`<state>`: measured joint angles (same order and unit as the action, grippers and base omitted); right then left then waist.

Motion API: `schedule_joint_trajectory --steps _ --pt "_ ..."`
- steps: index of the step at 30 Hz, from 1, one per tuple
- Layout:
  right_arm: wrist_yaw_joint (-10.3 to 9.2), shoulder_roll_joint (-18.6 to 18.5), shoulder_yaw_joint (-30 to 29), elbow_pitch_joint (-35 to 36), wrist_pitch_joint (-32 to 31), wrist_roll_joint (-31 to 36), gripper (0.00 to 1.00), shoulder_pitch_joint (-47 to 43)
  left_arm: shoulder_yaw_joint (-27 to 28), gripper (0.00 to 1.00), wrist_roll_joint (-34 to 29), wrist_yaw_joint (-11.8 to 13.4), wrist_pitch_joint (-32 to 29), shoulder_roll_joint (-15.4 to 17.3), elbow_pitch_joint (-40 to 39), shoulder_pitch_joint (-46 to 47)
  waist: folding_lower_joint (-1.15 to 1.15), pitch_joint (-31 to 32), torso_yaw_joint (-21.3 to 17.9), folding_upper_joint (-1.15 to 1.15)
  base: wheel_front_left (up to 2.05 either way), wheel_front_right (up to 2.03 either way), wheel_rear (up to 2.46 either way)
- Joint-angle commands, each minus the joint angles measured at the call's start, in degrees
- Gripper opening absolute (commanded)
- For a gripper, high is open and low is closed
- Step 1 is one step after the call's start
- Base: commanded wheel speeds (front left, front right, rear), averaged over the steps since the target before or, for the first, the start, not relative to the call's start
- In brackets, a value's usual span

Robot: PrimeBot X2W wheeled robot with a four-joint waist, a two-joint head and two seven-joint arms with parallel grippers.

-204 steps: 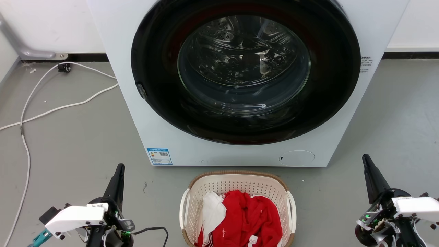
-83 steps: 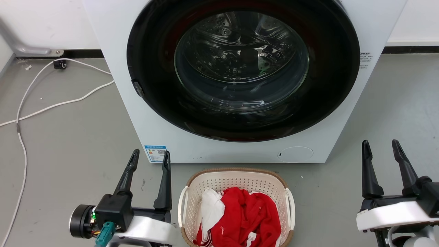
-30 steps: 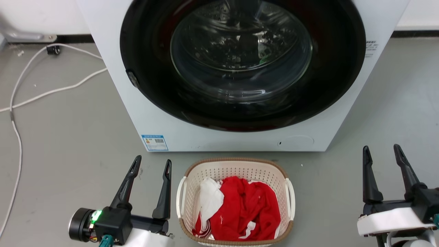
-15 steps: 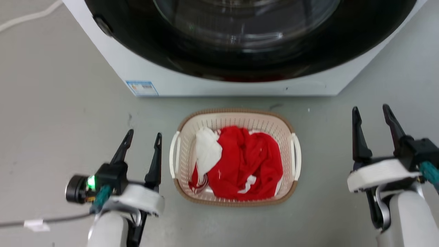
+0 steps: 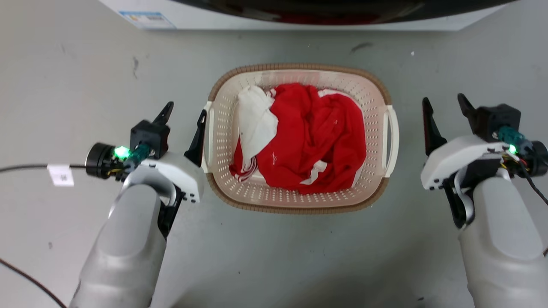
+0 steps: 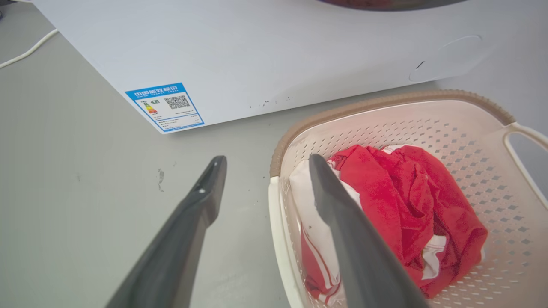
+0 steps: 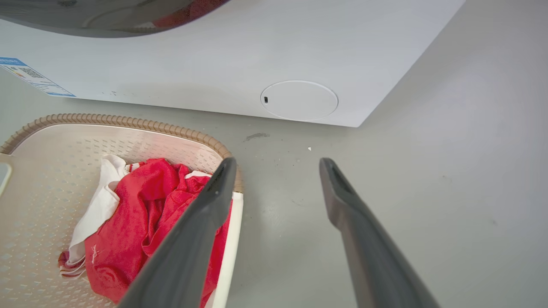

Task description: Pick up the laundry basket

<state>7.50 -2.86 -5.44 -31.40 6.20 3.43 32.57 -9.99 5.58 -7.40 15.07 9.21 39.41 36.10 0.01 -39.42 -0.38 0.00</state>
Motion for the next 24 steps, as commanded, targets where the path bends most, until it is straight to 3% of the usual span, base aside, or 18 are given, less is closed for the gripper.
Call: schedule_joint_trajectory --steps 1,11,24 --pt "-0.02 0.0 0.4 -1.6 -0.5 -1.1 1.0 2.2 -1.3 1.0 0.8 0.0 0.2 0.5 1.5 2.4 -0.01 -2.9 0.5 0.0 0.0 0.0 0.0" --pt "-0.02 0.0 4.4 -14.8 -6.1 -3.6 1.0 10.3 -14.2 1.0 8.5 0.0 -2.1 3.0 16.8 12.7 -0.01 -7.0 0.5 0.0 0.0 0.0 0.0" --pt "-0.02 0.0 9.3 -25.8 -13.7 -5.3 1.0 17.2 -27.8 1.0 18.6 0.0 -4.6 4.2 22.7 18.5 -0.01 -9.3 0.9 0.0 0.0 0.0 0.0"
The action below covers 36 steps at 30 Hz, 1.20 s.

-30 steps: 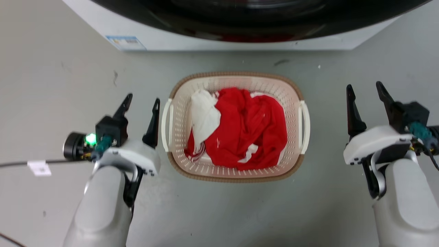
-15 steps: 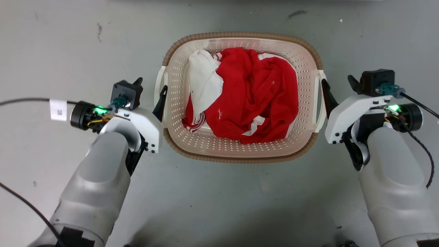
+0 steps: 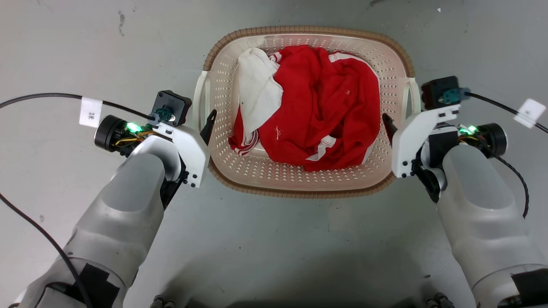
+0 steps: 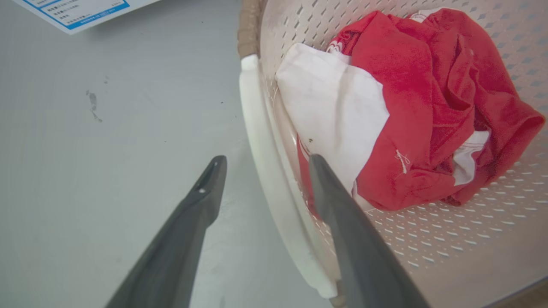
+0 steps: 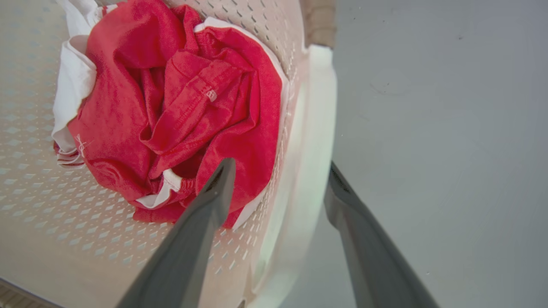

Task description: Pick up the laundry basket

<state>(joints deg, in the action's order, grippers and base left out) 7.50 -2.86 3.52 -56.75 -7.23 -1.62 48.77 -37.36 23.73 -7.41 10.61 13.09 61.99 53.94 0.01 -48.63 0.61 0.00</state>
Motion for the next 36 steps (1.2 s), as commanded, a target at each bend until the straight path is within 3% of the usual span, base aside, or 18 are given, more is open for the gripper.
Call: schedule_joint_trajectory --steps 1,13,28,29,30,31,32,36 --pt "-0.02 0.0 0.9 -1.0 -0.8 -0.1 1.0 1.4 -1.5 1.0 1.2 0.0 -0.7 0.6 0.2 0.9 -0.01 -0.1 -0.2 0.0 0.0 0.0 0.0" --pt "-0.02 0.0 4.3 -6.0 -4.8 -1.9 1.0 5.9 -12.6 1.0 11.1 0.0 -6.4 3.6 -1.5 3.6 -0.01 -1.5 -0.3 0.0 0.0 0.0 0.0" --pt "-0.02 0.0 5.1 -9.3 -3.9 -3.5 1.0 7.7 -20.1 1.0 18.6 0.0 -6.2 4.2 -0.2 5.6 -0.01 -2.7 0.0 0.0 0.0 0.0 0.0" --pt "-0.02 0.0 5.4 -9.4 -4.0 -4.0 1.0 7.7 -20.6 0.81 19.1 0.0 -6.4 4.1 -0.2 5.6 -0.01 -2.7 0.1 0.0 0.0 0.0 0.0" --pt "-0.02 0.0 6.0 -9.6 -4.3 -4.6 0.48 7.7 -21.0 0.3 19.7 0.0 -6.5 4.0 -0.4 5.7 -0.01 -2.8 0.1 0.0 0.0 0.0 0.0" --pt "-0.02 0.0 6.4 -9.7 -4.2 -5.1 0.07 7.8 -21.4 0.0 20.3 0.0 -6.7 4.1 -0.6 5.8 -0.01 -2.8 0.1 0.0 0.0 0.0 0.0" --pt "-0.02 0.0 6.8 -9.7 -4.0 -5.4 0.0 7.9 -21.8 0.0 20.8 0.0 -6.7 4.3 -0.7 5.9 -0.01 -2.8 0.2 0.0 0.0 0.0 0.0" --pt "0.02 -0.1 7.5 -10.2 -3.1 -5.8 0.0 8.5 -23.7 0.0 22.8 0.0 -6.7 4.8 -1.1 6.0 -0.01 -2.8 0.1 0.0 0.0 0.0 0.0"
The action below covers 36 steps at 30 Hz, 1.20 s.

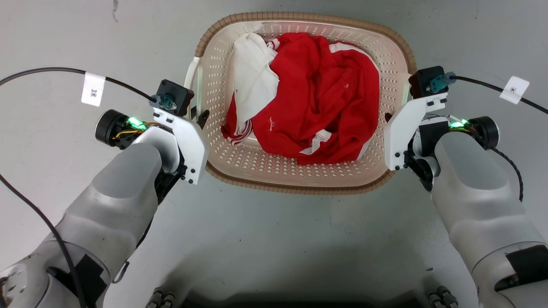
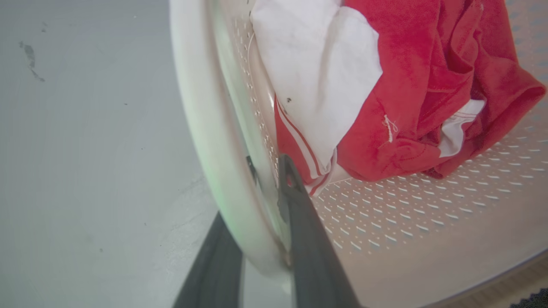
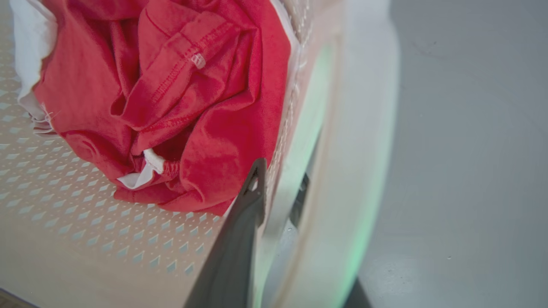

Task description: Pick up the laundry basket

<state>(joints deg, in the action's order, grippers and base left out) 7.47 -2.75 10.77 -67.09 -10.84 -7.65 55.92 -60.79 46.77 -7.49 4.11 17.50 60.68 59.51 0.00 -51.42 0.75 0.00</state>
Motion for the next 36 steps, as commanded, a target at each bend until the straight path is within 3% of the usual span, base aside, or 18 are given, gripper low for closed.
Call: schedule_joint_trajectory --steps 1,9,16,20,28,36 --pt "0.04 -0.2 0.2 -0.1 0.6 0.3 0.0 1.5 -0.8 0.0 0.2 0.1 -0.3 0.6 0.0 0.4 0.0 0.1 0.0 0.0 0.0 0.0 0.0" --pt "0.03 -0.3 1.4 -2.5 -0.7 0.3 0.0 0.3 -4.9 0.0 5.0 0.1 -2.4 2.1 -1.7 -1.1 0.0 3.7 -0.1 0.0 0.0 0.0 0.0" --pt "0.03 -0.3 4.4 -4.0 -5.6 -1.5 0.0 -2.2 -9.9 0.0 11.4 0.1 -9.0 4.1 -5.9 -3.7 0.0 12.9 -0.2 0.0 0.0 0.0 0.0" --pt "0.03 -0.4 7.0 -3.5 -9.9 -4.9 0.0 -4.6 -11.7 0.0 11.5 0.1 -11.9 5.7 -7.8 -6.0 0.0 18.4 -0.9 0.0 0.0 0.0 0.0" --pt "0.03 -0.4 14.8 -1.3 -18.3 -9.9 0.0 -10.2 -12.5 0.0 14.5 0.1 -17.3 7.5 -11.9 -11.9 0.0 29.5 -2.1 0.0 0.0 0.0 0.0" --pt "0.04 -0.3 17.7 -0.5 -23.9 -14.7 0.0 -13.3 -12.7 0.0 16.0 0.0 -21.8 9.4 -15.9 -16.2 0.0 39.1 -2.9 0.0 0.0 0.0 0.0"
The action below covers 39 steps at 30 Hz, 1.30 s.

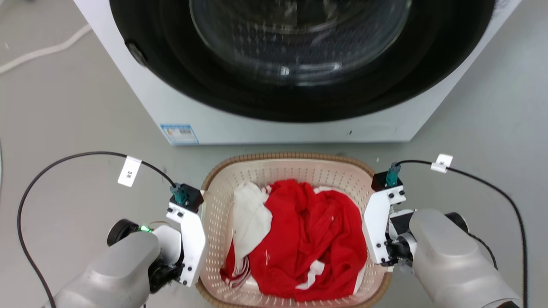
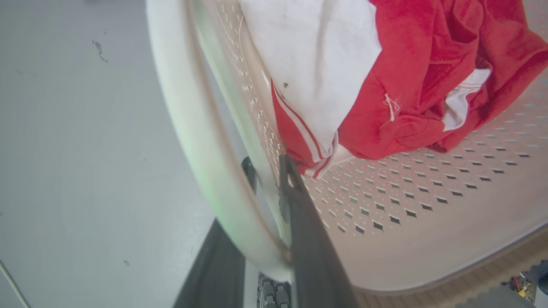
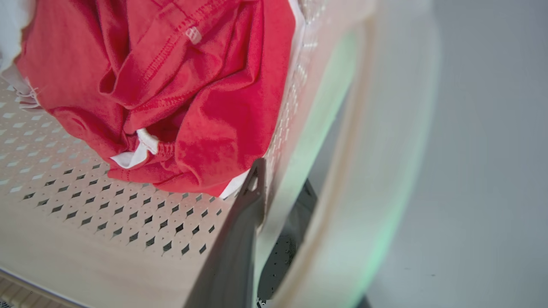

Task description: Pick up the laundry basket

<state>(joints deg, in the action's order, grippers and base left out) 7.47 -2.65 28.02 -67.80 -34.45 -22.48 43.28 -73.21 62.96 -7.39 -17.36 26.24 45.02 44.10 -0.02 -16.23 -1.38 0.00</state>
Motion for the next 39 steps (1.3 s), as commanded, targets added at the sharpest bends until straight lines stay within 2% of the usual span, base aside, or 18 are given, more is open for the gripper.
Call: schedule_joint_trajectory --steps 1,20,28,39 --pt "0.04 -0.4 0.8 0.5 -1.0 -0.5 0.0 -0.7 -0.3 0.0 -0.1 -0.1 -1.1 0.9 -0.7 -1.0 0.02 4.6 -0.9 0.0 0.0 0.0 0.0" --pt "0.1 -0.2 5.8 0.2 -8.0 -6.8 0.0 -2.9 -0.3 0.0 3.6 -0.3 -11.1 3.3 -8.0 -6.1 0.02 15.4 -1.2 0.0 0.0 0.0 0.0" --pt "0.1 -0.2 7.7 0.2 -10.6 -8.5 0.0 -3.0 -0.3 0.0 5.4 -0.3 -14.3 3.6 -9.4 -7.4 0.02 17.1 -1.6 0.0 0.0 0.0 0.0" --pt "0.1 -0.2 9.3 -0.6 -11.1 -9.2 0.0 -2.2 -0.3 0.0 6.0 -0.3 -16.8 3.2 -10.1 -7.8 0.02 17.7 -1.8 0.0 0.0 0.0 0.0"
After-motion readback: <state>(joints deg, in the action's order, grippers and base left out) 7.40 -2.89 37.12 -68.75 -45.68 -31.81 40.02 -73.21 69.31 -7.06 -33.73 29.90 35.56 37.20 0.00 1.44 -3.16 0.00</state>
